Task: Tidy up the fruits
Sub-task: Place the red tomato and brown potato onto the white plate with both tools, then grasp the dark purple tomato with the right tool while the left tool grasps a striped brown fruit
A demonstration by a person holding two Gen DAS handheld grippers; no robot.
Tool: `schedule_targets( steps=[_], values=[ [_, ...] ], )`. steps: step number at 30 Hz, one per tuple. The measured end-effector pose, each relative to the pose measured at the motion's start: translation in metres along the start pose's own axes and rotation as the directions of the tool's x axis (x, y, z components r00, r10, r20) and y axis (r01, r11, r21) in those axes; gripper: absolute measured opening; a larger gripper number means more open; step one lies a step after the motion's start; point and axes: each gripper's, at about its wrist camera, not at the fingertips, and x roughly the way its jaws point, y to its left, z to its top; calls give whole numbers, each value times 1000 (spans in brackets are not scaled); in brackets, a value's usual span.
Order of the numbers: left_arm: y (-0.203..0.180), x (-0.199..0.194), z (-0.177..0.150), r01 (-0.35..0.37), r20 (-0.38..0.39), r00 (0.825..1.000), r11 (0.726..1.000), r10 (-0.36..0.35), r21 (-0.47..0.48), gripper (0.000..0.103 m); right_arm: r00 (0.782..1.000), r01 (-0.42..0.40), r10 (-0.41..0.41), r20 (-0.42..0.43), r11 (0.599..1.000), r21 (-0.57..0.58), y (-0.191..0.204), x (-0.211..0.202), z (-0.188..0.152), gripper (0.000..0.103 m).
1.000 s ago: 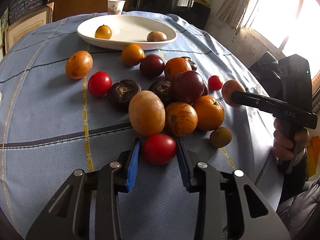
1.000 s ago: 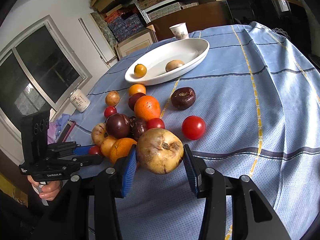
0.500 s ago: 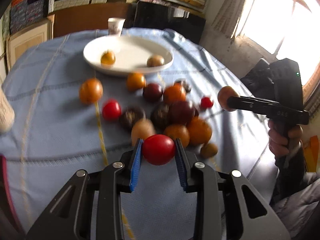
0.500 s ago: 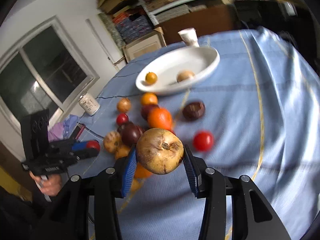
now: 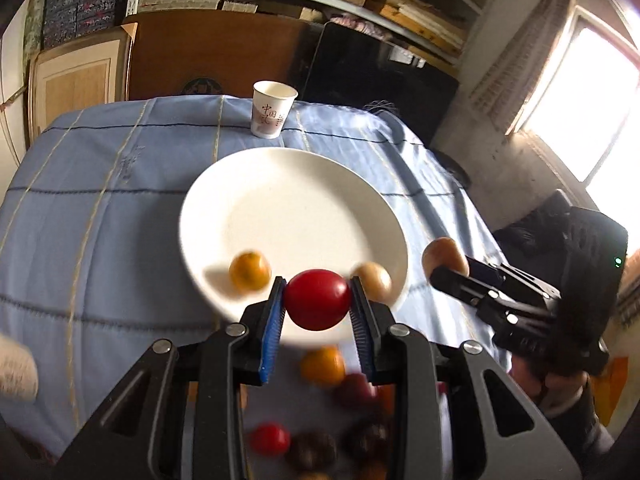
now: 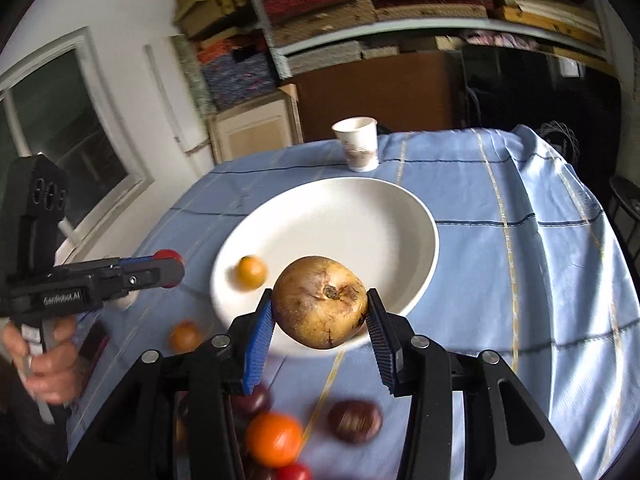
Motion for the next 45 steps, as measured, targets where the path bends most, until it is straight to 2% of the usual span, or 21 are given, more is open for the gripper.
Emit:
schedule_targets(
  steps=[9,12,15,16,17,20,22,25,28,32,36,38,41,45],
  values=[
    [-6,80,28,-142,-70,987,990,143,22,31,995,63,-59,-75,996,58,-24,63,14,46],
    [-3,99,30,-151,-110,982,988,152,19,31,994,56,-49,-100,996,68,-27,75,14,46],
    [-1,106,31,-133,-136,982,991,131,-3,32,994,55,-50,-101,997,53,-24,76,14,48],
    [0,104,31,-131,-138,982,991,128,-12,45,995,39,-34,-92,998,53,-22,71,15,53],
    [0,99,30,-129,-129,984,991,126,-19,64,997,27,-23,-78,998,54,-21,65,16,58],
    [-4,69,28,-166,-35,986,986,165,-6,80,1000,11,-9,-24,999,46,-15,37,15,65],
    [-7,47,23,-165,3,986,986,165,3,83,1000,6,-6,16,999,40,-10,15,9,67],
    [-8,5,0,-177,83,981,984,177,-3,95,998,3,-5,66,1000,25,-8,-13,-7,71],
    [-7,-24,-33,-210,133,969,978,209,-8,96,994,52,-52,94,999,-3,-6,-34,-34,71],
    [-5,-40,-85,-188,104,977,982,185,19,96,990,64,-69,120,997,47,-17,-53,-69,71],
    [3,-47,-130,-187,111,976,982,188,-21,96,983,138,-146,108,987,82,-27,-53,-88,71],
    [5,-48,-147,-199,96,975,980,199,-16,96,981,165,-171,97,984,66,-25,-50,-90,71],
    [2,-54,-166,-235,118,966,972,231,18,96,979,181,-182,88,983,16,-18,-44,-92,71],
    [3,-58,-175,-234,125,966,971,228,38,96,980,197,-195,36,979,-62,-7,-30,-97,71]
  ],
)
